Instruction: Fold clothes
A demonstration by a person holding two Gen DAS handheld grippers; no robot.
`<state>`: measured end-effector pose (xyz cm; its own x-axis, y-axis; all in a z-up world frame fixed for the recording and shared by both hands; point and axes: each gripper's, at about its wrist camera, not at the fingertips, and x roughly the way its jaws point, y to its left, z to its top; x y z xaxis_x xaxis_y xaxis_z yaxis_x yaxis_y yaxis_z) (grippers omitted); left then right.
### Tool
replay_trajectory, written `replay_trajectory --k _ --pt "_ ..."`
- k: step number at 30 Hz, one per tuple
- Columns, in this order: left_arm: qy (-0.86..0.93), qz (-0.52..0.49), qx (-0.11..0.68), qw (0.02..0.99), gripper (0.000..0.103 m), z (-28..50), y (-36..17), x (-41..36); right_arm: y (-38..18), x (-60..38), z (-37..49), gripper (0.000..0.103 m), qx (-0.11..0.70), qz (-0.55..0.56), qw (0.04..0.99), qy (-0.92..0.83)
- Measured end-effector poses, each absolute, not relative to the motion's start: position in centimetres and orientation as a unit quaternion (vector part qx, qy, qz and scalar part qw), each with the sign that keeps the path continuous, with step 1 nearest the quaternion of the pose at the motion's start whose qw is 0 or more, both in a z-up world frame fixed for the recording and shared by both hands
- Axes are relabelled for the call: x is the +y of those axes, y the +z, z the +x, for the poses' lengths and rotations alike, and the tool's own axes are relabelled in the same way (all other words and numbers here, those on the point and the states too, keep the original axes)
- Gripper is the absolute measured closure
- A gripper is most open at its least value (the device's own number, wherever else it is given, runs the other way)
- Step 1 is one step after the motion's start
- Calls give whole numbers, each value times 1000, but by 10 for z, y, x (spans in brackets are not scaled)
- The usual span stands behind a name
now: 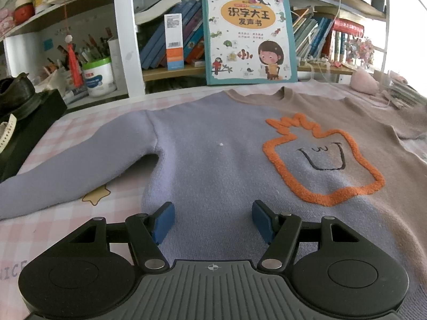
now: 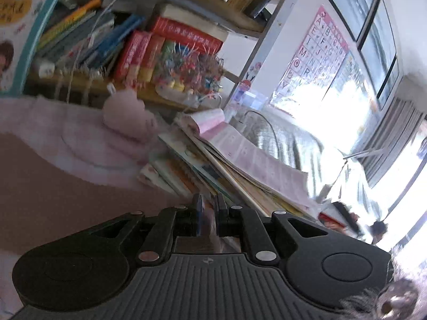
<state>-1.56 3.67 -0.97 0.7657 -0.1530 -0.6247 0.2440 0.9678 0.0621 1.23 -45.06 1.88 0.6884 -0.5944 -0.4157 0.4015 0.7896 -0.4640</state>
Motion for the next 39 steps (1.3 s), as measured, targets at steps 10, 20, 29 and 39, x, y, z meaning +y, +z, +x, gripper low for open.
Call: replay_trajectory --k 10,20,29,39 --pt "-82 57 317 943 37 -19 3 59 27 -412 -31 61 289 11 955 -58" --pt "-60 48 329 941 38 -26 -2 80 -13 -357 -48 63 358 101 926 61" --pt "-81 -8 347 934 80 -28 -11 89 -22 -333 -52 94 364 63 926 79" --pt "-100 -13 346 933 95 -42 -12 76 -21 -338 -59 98 354 34 934 39"
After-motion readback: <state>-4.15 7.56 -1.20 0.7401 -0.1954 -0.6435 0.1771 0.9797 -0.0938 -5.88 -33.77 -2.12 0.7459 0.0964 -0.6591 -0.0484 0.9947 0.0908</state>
